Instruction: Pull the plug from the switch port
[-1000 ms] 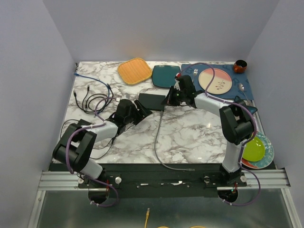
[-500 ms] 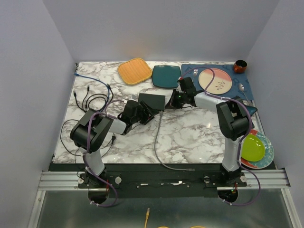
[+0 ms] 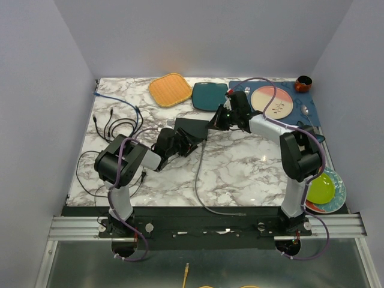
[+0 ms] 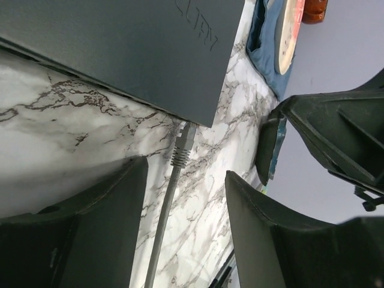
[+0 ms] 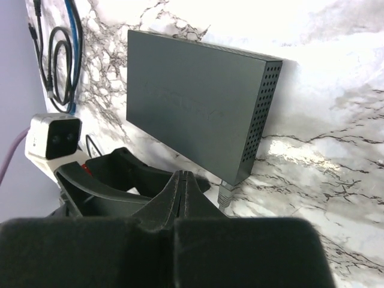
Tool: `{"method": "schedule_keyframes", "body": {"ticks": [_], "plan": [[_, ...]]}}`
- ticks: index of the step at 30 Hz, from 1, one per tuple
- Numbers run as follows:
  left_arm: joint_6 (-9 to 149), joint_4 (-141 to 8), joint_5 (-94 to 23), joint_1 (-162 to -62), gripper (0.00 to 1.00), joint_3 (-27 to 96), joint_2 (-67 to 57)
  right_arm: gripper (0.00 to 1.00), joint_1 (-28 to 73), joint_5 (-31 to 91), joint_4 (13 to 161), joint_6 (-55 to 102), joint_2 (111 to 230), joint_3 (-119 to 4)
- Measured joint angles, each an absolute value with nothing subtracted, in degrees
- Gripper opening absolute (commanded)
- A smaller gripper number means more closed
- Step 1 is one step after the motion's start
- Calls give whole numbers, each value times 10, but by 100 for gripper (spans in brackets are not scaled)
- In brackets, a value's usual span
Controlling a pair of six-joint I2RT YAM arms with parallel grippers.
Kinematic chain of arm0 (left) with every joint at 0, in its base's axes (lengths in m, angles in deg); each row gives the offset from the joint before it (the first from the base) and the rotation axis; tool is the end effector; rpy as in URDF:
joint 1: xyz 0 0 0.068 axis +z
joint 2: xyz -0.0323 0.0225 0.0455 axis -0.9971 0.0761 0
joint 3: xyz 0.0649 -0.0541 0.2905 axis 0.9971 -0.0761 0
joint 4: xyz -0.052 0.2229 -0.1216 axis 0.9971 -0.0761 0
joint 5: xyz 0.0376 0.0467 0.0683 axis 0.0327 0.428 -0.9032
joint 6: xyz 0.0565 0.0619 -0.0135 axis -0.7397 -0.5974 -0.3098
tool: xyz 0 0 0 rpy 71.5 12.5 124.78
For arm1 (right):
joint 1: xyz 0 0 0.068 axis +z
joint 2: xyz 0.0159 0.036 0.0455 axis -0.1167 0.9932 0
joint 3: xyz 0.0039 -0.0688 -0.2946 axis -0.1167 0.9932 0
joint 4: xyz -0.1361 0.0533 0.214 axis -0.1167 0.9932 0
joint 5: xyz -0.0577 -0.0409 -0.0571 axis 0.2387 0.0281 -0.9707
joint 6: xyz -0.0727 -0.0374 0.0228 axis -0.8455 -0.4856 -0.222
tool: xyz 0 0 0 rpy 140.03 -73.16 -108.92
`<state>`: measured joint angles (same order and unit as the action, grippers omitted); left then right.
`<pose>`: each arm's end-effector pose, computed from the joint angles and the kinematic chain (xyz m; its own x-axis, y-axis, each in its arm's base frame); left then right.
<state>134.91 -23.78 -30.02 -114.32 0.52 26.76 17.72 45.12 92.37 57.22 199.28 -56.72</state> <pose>0.3267 -0.1990 0.1284 -0.7240 -0.6794 -0.1194 -0.1991 0.3716 -0.9068 0.4083 0.2168 0.2049 -0.8741 0.2657 -0.4067 -0.0982 0.7233 0.6836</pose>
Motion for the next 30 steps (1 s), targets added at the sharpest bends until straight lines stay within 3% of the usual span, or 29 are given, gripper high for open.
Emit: {"method": "schedule_keyframes", "body": {"ticks": [4,9,15,23,30], "plan": [[1323,-302,-305,-1130,66,6,212,26,177,448,888,584,1973,-505],[1249,-422,-354,-1120,66,82,124,34,177,448,824,606,1912,-388],[1177,-482,-367,-1109,63,227,161,47,177,483,696,652,1908,-296],[1138,-565,-367,-1077,58,278,295,52,177,524,594,715,1965,-269],[1123,-594,-367,-1067,55,292,307,52,177,527,576,726,1988,-290]]}}
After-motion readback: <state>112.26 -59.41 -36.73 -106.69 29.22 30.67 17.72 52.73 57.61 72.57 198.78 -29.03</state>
